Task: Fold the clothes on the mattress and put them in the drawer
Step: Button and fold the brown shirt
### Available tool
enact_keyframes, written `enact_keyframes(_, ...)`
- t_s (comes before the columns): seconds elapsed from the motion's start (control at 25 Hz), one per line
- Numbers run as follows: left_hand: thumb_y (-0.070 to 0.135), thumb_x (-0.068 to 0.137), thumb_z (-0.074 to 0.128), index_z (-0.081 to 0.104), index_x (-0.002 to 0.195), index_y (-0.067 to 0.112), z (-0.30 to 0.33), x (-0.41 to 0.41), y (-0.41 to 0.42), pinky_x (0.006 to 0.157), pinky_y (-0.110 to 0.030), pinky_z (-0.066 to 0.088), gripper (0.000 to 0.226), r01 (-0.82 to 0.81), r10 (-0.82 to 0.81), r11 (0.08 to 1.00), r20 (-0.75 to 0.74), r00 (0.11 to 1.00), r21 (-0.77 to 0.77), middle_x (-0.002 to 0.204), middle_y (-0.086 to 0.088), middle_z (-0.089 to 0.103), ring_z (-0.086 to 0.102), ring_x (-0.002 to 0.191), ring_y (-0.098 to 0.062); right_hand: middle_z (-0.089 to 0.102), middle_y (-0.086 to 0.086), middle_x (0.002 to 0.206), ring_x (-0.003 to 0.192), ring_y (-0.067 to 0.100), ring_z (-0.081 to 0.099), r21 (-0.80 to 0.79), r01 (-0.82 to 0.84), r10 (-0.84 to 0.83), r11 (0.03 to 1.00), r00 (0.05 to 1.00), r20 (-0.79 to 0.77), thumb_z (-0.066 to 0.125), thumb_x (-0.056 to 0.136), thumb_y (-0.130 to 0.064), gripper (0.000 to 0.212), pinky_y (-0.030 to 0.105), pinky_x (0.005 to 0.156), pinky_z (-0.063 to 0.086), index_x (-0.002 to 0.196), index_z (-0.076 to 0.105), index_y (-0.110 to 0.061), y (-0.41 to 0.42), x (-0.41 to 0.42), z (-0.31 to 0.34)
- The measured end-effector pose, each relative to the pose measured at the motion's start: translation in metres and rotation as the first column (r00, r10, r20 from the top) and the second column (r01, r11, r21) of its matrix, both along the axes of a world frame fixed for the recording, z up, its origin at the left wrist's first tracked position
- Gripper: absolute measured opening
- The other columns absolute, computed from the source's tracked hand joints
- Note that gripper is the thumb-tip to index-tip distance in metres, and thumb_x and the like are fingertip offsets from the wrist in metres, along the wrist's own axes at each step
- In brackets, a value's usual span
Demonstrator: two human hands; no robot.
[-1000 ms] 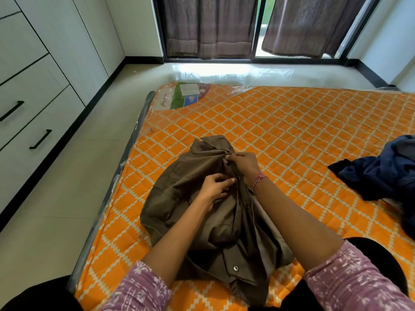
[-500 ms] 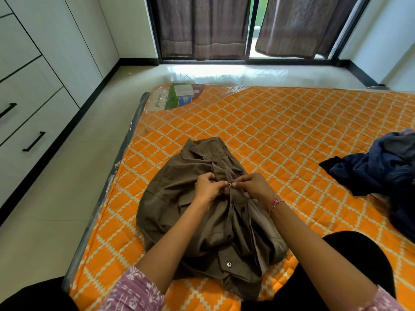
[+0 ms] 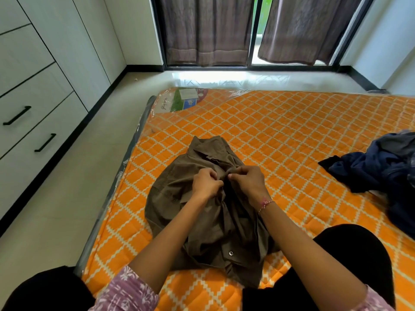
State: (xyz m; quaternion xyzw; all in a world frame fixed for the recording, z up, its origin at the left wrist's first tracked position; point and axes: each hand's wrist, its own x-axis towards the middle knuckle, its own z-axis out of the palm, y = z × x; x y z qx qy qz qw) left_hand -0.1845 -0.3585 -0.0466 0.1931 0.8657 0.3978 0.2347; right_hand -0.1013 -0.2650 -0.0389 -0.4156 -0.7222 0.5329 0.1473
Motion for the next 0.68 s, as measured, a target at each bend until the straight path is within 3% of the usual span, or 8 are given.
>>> enact_keyframes(0.08, 0.01, 0.079, 0.073, 0.056, 0.062, 0.017, 0.001, 0.003, -0.001, 0.068, -0.03, 0.046, 0.025, -0.031, 0.031, 0.999, -0.005, 0.999, 0.03, 0.071, -0.003, 0.06, 0.06, 0.074, -0.018, 0.065, 0.002, 0.074, 0.071, 0.011, 0.059, 0.249, 0.039, -0.04, 0.968, 0.999, -0.001, 0.072, 0.08, -0.011, 0.005, 0.019, 0.062, 0.043, 0.08, 0.074, -0.006, -0.006, 0.001, 0.002)
enact_keyframes(0.16, 0.013, 0.079, 0.075, 0.059, 0.059, 0.014, -0.001, 0.004, -0.001, 0.069, -0.031, 0.048, 0.025, -0.066, 0.067, 0.996, -0.012, 0.998, 0.056, 0.073, -0.007, 0.065, 0.062, 0.075, -0.018, 0.06, -0.001, 0.069, 0.068, 0.009, 0.055, 0.339, -0.039, 0.045, 0.94, 0.999, -0.01, 0.07, 0.081, -0.01, 0.006, 0.016, 0.057, 0.036, 0.075, 0.071, -0.008, -0.012, 0.002, 0.0)
enact_keyframes(0.36, 0.008, 0.085, 0.069, 0.07, 0.073, 0.009, -0.003, 0.008, -0.006, 0.079, -0.039, 0.057, 0.011, -0.099, 0.061, 0.973, 0.186, 0.981, 0.207, 0.079, -0.011, 0.068, 0.068, 0.083, -0.027, 0.069, 0.006, 0.075, 0.068, 0.014, 0.058, 0.358, -0.145, 0.149, 0.923, 0.989, 0.015, 0.065, 0.085, -0.012, 0.012, 0.021, 0.062, 0.038, 0.078, 0.071, -0.004, -0.012, 0.009, -0.008)
enact_keyframes(0.56, 0.006, 0.087, 0.066, 0.067, 0.069, 0.012, -0.003, 0.013, -0.006, 0.068, -0.031, 0.053, 0.019, -0.159, 0.101, 0.953, 0.223, 0.969, 0.258, 0.071, -0.006, 0.064, 0.061, 0.068, -0.016, 0.072, 0.005, 0.09, 0.079, 0.013, 0.062, 0.433, -0.136, 0.141, 0.891, 0.99, 0.02, 0.065, 0.087, -0.013, 0.013, 0.018, 0.069, 0.041, 0.093, 0.075, -0.009, -0.015, 0.011, -0.01)
enact_keyframes(0.68, 0.007, 0.087, 0.066, 0.067, 0.068, 0.015, -0.006, 0.016, -0.006, 0.076, -0.036, 0.055, 0.02, -0.222, 0.153, 0.937, 0.252, 0.955, 0.271, 0.072, -0.005, 0.066, 0.063, 0.071, -0.017, 0.073, 0.005, 0.092, 0.073, 0.005, 0.057, 0.451, -0.127, 0.13, 0.884, 0.991, 0.026, 0.064, 0.088, -0.014, 0.016, 0.009, 0.06, 0.036, 0.098, 0.075, -0.009, -0.017, 0.011, -0.011)
